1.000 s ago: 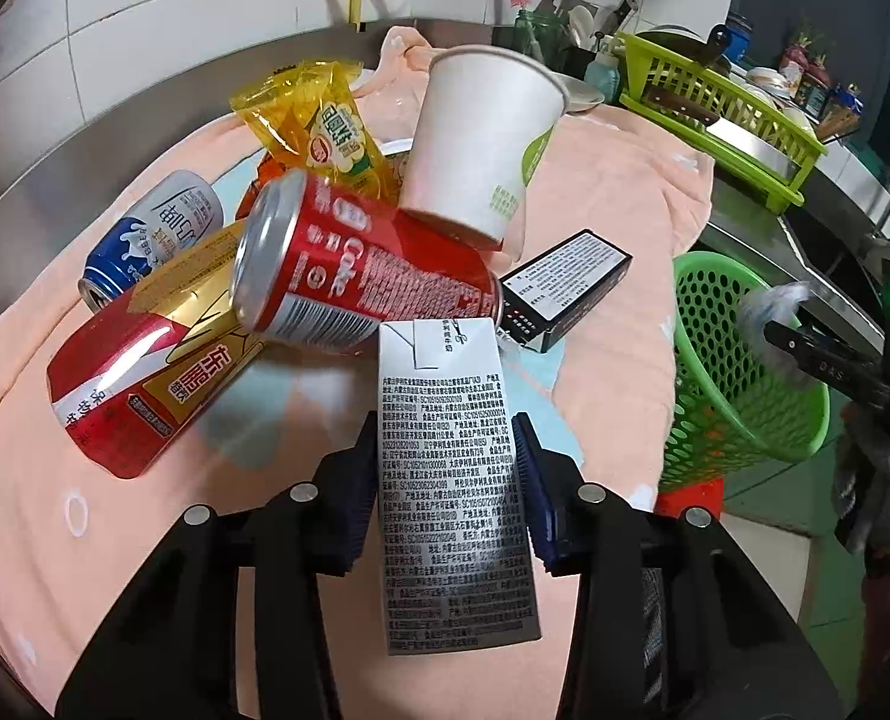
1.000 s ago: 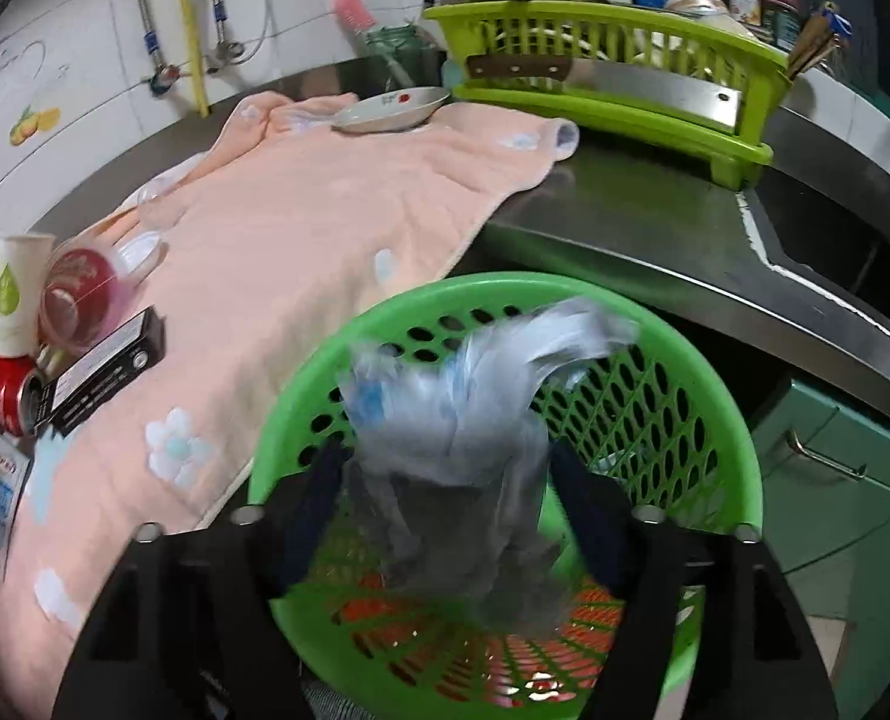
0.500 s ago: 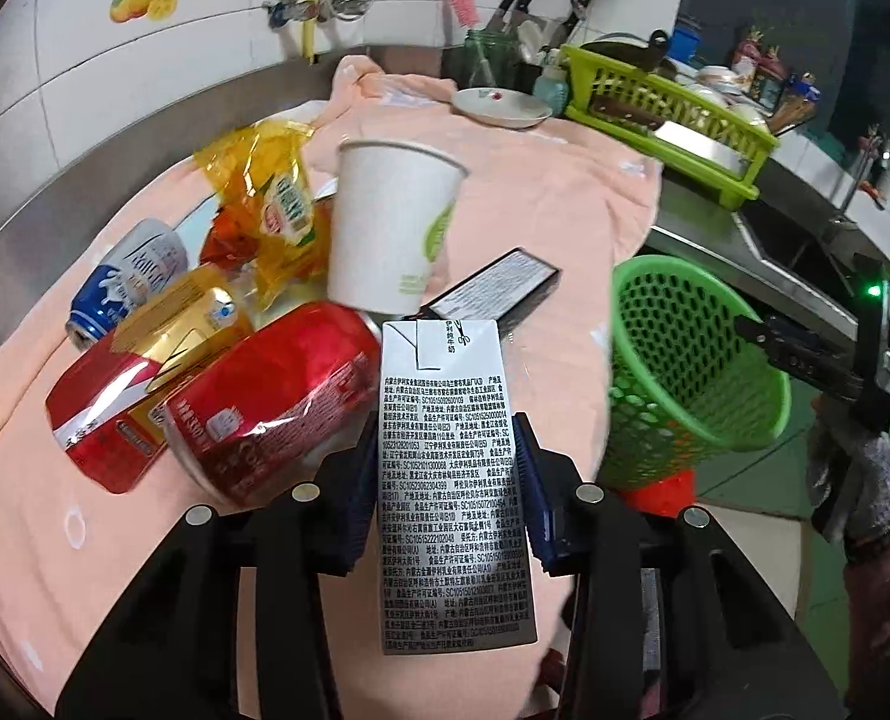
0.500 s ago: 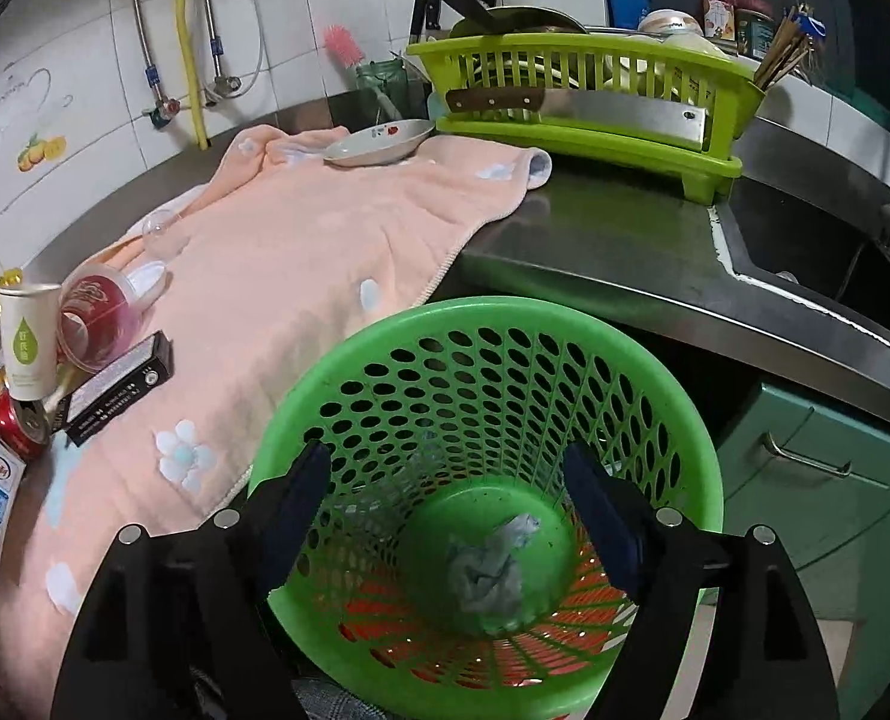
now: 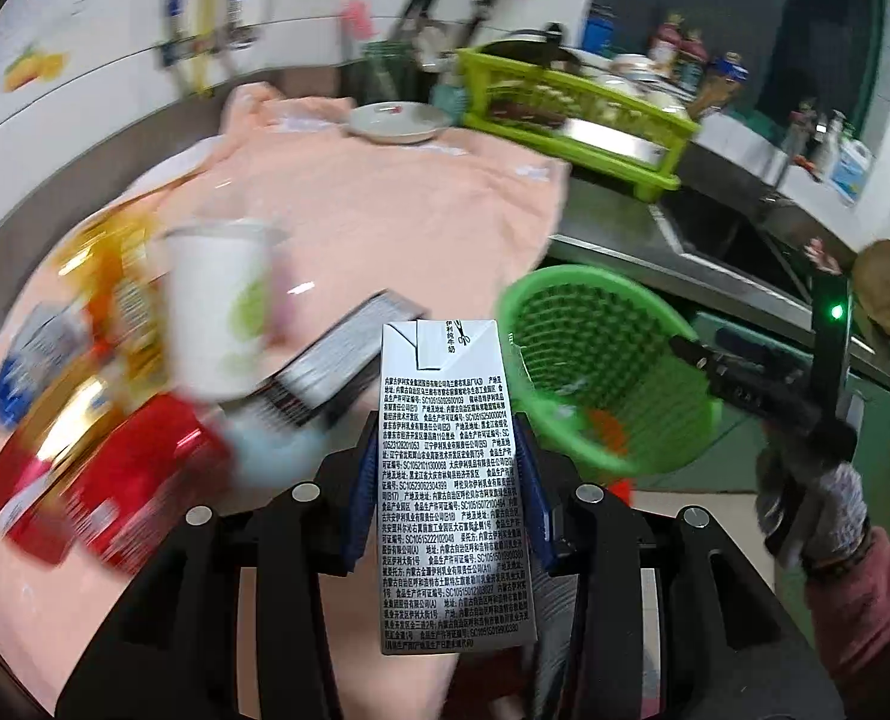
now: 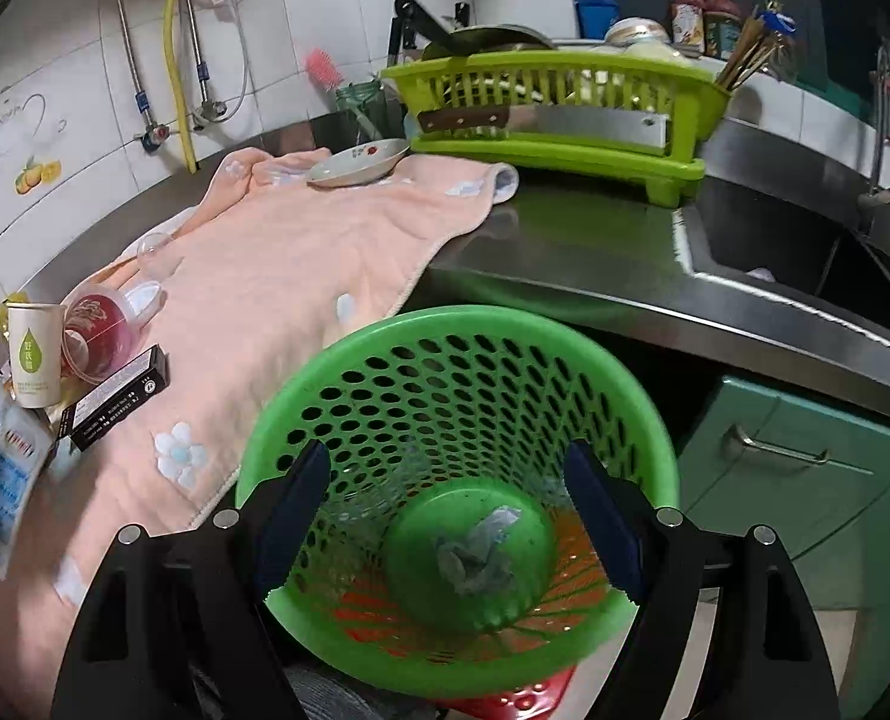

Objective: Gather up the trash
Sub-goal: 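Carry the white carton over the green basket and release it with the left gripper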

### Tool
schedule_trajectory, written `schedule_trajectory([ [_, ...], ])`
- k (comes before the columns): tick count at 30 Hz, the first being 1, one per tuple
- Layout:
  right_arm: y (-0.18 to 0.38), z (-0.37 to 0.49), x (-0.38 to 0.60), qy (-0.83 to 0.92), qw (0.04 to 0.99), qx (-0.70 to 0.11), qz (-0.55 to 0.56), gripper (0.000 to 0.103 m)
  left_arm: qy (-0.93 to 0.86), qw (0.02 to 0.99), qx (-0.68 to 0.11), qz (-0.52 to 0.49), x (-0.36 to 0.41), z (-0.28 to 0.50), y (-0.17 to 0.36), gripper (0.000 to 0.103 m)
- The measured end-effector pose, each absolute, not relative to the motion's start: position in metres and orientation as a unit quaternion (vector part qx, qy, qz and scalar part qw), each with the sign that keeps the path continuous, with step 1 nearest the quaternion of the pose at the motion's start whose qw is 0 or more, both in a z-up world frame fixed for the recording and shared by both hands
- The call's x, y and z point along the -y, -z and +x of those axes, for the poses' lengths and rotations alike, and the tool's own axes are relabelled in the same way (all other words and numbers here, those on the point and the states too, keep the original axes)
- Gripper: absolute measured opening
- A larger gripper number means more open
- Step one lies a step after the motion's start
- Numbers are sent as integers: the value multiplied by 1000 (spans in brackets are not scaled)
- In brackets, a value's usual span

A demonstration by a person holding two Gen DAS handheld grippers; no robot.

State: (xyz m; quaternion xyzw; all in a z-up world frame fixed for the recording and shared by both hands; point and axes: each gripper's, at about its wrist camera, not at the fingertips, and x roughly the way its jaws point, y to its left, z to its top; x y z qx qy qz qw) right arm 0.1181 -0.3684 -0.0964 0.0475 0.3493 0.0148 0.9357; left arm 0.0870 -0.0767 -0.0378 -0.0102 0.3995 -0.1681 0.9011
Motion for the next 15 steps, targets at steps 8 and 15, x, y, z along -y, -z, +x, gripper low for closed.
schedule_trajectory([
  [8,85,90,403,6,946,-320,53,78,249,868,-428,18,183,150,63,41],
  [15,91,75,426,19,949,-307,65,78,273,827,-488,49,275,203,122,41],
])
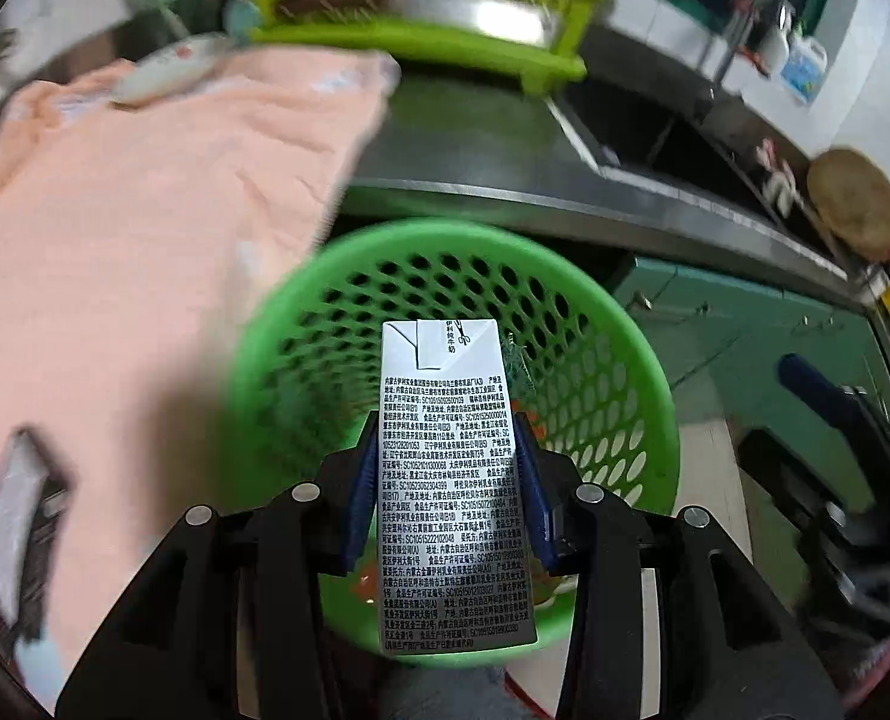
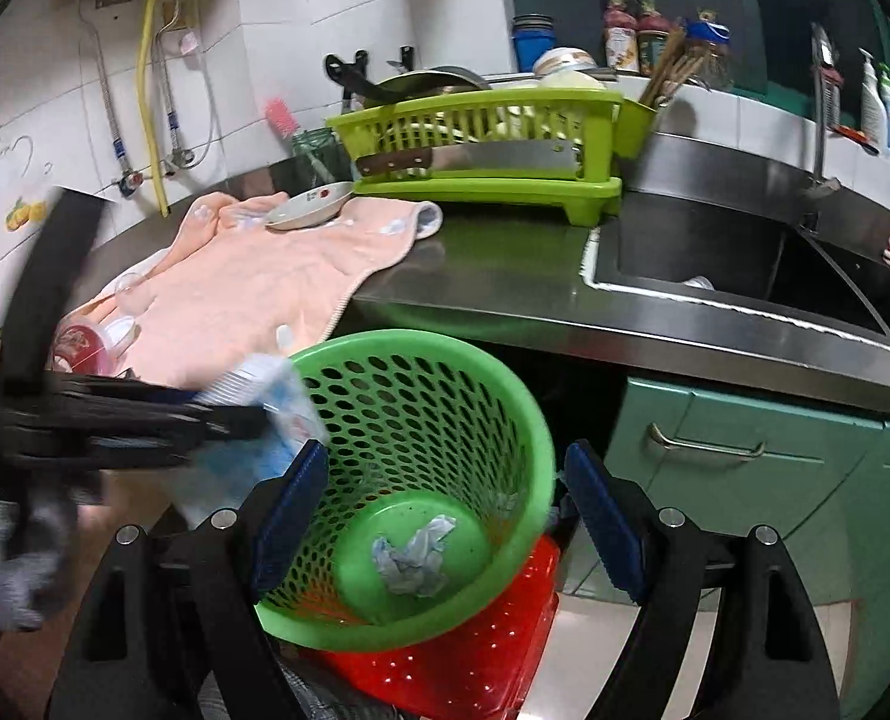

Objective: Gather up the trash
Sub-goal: 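Carry the white carton over the green basket and release it with the left gripper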

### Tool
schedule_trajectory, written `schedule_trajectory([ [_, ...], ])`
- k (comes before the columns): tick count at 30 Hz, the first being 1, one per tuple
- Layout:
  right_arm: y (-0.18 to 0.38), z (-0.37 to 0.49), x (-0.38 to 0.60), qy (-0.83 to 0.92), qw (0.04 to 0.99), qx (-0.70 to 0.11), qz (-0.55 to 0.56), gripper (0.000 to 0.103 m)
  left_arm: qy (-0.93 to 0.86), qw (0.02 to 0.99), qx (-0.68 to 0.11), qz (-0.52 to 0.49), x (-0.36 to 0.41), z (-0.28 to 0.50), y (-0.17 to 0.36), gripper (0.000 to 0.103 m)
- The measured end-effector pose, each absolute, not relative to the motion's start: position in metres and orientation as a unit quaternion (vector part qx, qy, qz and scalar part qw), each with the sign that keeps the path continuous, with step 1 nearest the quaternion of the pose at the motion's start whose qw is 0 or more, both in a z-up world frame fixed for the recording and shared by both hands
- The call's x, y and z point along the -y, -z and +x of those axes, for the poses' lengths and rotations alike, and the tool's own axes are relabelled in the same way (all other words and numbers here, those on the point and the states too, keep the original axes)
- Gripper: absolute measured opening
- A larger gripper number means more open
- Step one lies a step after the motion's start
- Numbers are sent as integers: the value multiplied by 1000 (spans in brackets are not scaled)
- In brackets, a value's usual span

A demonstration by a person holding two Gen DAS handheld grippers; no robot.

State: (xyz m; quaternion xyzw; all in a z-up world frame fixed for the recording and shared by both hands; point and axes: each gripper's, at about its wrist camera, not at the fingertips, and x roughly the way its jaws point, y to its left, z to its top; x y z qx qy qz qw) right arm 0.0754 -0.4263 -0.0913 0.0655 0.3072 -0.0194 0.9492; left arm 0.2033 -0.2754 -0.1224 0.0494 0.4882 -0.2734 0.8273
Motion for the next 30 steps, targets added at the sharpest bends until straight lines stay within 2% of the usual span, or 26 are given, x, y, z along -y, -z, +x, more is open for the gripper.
schedule_trajectory([
  [5,102,75,437,26,948,-309,74,78,259,802,-532,78,310,222,163,41],
  [8,110,78,441,26,945,-314,83,78,262,780,-565,62,318,233,186,41],
  [12,116,81,440,25,943,-321,84,78,257,779,-570,52,318,235,193,42],
  [14,117,81,439,25,942,-322,85,78,263,780,-567,41,315,235,190,43],
  [17,114,80,435,26,943,-320,86,78,271,777,-568,33,307,232,183,50],
  [22,101,74,428,24,947,-309,87,78,271,788,-552,17,283,224,165,50],
  [30,78,64,402,5,954,-292,71,79,250,836,-488,1,217,190,101,50],
])
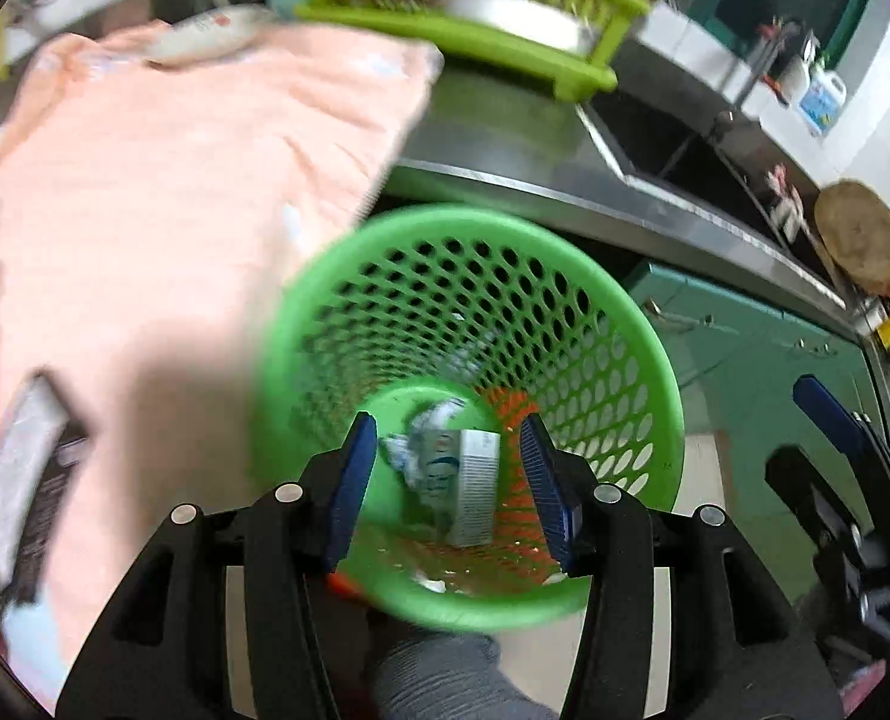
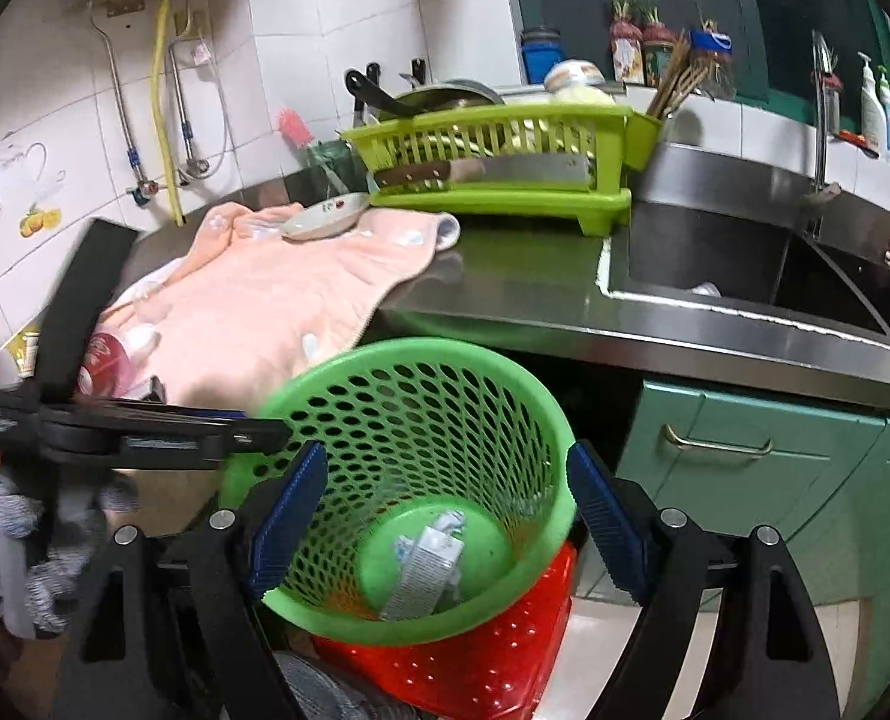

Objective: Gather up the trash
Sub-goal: 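Return the right gripper to the towel and grasp the white paper cup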

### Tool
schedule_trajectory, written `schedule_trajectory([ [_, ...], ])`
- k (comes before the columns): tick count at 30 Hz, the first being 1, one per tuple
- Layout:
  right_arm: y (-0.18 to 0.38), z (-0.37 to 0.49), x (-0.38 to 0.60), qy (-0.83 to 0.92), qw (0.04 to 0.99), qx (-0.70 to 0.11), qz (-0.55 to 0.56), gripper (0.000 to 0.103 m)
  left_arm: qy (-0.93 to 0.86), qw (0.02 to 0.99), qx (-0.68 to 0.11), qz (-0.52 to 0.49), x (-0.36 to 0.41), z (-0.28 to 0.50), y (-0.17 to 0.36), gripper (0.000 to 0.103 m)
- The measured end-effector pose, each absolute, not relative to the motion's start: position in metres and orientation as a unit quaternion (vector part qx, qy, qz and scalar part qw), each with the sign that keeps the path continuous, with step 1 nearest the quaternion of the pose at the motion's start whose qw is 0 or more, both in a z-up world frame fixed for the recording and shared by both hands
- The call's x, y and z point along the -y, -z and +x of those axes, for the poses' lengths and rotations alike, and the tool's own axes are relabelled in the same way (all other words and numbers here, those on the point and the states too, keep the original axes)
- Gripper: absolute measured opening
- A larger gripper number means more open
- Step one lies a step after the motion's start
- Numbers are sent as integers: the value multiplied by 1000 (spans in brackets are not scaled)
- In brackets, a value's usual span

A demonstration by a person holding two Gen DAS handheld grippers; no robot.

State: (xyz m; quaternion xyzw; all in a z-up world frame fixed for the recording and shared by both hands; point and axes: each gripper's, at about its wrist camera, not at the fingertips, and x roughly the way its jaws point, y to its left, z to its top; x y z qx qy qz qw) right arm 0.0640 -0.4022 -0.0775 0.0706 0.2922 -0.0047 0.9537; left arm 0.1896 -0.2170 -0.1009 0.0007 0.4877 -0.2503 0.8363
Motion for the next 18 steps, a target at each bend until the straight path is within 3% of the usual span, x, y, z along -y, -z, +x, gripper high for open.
schedule_trajectory([
  [18,47,85,257,-155,942,-295,41,79,115,917,-381,-14,26,95,10,50],
])
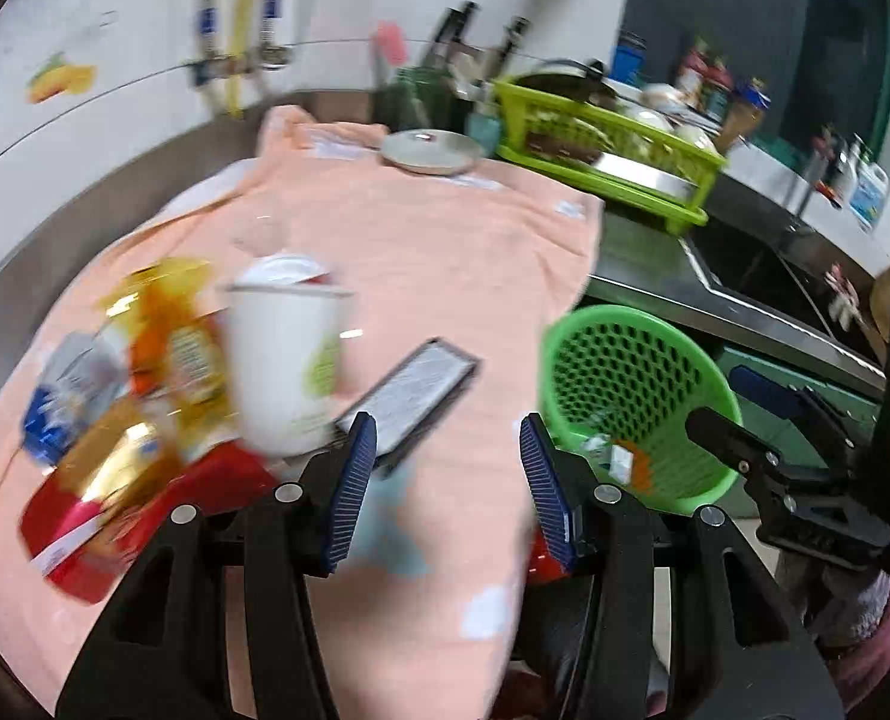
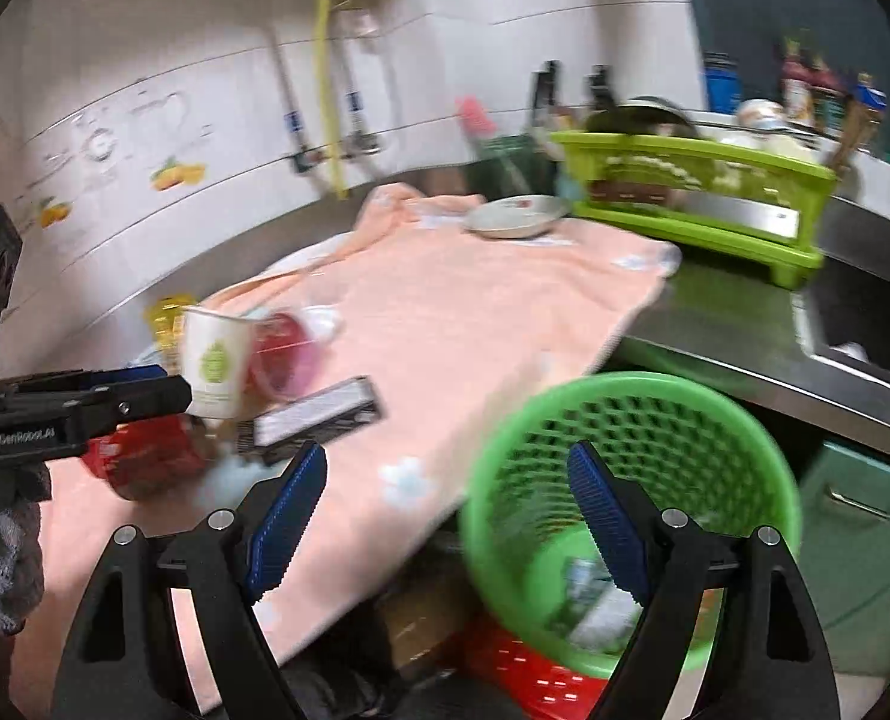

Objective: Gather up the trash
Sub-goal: 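Return the right gripper to the towel and grasp the white paper cup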

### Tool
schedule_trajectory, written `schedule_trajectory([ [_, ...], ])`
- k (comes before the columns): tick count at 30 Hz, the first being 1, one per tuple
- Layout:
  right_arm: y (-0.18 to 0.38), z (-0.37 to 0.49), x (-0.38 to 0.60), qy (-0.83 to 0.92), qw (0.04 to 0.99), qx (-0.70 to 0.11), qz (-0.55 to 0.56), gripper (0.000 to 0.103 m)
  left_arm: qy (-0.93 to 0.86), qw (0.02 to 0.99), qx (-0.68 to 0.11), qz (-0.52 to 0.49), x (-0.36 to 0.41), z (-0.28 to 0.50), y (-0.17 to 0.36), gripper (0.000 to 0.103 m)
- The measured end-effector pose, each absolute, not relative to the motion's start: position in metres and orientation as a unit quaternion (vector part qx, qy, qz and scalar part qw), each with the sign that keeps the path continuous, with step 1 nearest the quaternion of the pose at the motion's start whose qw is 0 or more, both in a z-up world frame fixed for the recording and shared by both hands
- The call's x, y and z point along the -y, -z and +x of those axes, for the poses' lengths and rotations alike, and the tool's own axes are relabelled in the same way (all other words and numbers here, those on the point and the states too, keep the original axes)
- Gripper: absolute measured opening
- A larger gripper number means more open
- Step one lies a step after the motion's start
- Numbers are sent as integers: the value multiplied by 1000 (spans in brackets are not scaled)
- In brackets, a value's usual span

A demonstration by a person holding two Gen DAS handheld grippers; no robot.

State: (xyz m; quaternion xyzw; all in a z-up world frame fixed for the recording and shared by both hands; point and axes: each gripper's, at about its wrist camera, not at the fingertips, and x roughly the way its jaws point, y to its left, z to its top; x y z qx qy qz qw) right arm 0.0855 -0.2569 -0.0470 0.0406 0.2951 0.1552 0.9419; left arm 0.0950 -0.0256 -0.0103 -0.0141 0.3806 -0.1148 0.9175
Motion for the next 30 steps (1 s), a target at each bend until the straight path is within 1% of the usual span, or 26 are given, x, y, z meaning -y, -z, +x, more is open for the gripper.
schedule_trajectory([
  [11,40,122,159,-254,916,-307,42,79,36,925,-375,-48,-61,64,17,51],
  [18,41,159,112,-288,897,-327,71,79,18,925,-376,-47,-84,53,24,52],
  [30,62,198,76,-277,884,-364,92,79,0,925,-371,-85,-115,65,19,53],
])
